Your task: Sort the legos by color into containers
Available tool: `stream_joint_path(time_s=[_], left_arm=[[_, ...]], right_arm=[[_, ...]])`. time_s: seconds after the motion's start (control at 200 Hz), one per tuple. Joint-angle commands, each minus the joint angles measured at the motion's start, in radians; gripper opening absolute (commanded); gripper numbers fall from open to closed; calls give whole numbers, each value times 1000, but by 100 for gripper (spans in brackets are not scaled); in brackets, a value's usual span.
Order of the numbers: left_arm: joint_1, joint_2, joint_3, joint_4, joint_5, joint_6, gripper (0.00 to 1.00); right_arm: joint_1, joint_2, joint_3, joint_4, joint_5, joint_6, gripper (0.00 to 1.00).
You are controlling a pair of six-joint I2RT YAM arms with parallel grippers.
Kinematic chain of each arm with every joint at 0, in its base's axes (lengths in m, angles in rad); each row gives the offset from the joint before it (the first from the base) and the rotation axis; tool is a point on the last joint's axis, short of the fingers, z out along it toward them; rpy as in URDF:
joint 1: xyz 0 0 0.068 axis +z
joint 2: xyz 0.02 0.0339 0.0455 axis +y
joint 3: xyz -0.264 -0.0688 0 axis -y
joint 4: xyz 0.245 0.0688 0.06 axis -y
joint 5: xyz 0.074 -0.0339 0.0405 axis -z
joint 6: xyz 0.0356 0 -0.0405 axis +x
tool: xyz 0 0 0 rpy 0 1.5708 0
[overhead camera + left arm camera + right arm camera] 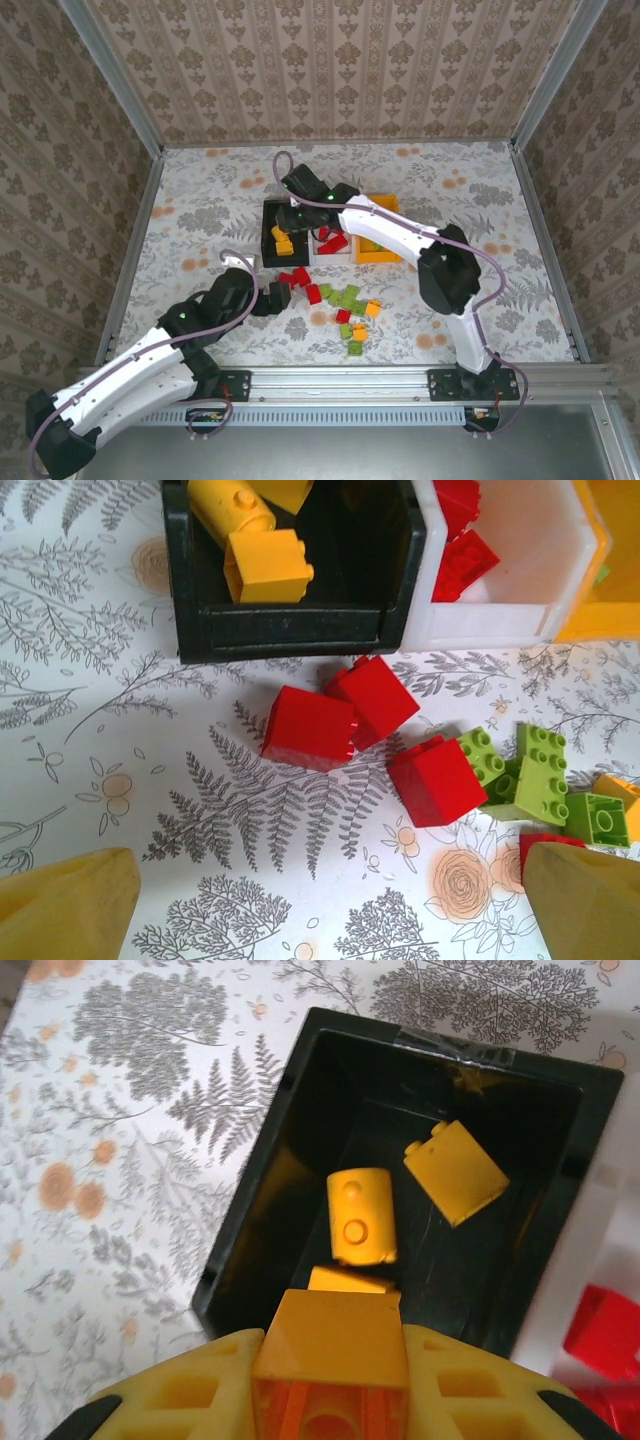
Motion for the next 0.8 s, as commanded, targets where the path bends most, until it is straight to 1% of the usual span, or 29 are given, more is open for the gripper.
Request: stream_joint_path(time_s=[0.0,0.125,0.22,0.38,0.475,0.53,0.61,0.795], left_arm=[[24,10,-8,-8,55,-11,100],[39,50,2,-6,66,13,100],[42,106,20,20,76,50,98],[40,299,99,51,69,131,90],[27,427,127,82,40,176,85],[12,488,146,85,5,195,83],[-7,553,161,92,-40,216,82],[-20,660,161,128,-76,231,81]], right_arm=[[-9,60,95,-33,-31,-12,39],[-12,56,116,-26,-28,-10,61],[-17,13,95,-17,-21,-6,67],[-27,-143,-84,78,-10,14,70],[-40,-242,-213,127,-3,35,71],[-49,-291,-277,153,-3,46,71],[-64,-348,-350,173,0,58,71],[-95,-439,-448,204,2,69,71]])
